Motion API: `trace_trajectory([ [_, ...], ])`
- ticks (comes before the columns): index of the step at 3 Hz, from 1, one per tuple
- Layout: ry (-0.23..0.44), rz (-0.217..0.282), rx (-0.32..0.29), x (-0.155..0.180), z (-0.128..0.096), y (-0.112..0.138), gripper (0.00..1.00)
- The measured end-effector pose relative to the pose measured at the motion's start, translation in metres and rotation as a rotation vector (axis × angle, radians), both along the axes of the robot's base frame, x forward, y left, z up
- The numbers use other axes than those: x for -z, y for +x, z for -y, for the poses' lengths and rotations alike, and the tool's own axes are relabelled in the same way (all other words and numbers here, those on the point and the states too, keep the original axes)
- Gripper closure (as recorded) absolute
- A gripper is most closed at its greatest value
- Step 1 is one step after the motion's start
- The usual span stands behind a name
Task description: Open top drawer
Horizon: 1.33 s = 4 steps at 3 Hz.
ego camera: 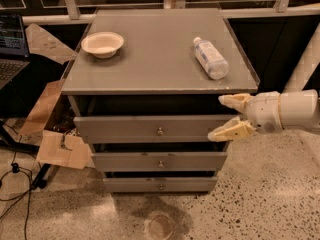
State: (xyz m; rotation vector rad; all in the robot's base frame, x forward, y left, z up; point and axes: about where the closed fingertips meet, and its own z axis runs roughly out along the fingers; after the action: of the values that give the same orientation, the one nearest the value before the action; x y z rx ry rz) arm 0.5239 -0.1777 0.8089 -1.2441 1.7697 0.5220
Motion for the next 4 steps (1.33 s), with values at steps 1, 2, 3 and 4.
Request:
trace_trajectory([
  [1, 0.0, 0.0, 0.0, 0.0, 0.0, 0.0, 0.49],
  [2, 0.0, 0.0, 0.0, 0.0, -0.0001, 0.0, 0.74],
  [3, 0.0, 0.0, 0.0, 0.0, -0.0001, 0.0, 0.95],
  [4, 0.0, 0.0, 0.0, 0.0, -0.0001, 0.0, 1.0],
])
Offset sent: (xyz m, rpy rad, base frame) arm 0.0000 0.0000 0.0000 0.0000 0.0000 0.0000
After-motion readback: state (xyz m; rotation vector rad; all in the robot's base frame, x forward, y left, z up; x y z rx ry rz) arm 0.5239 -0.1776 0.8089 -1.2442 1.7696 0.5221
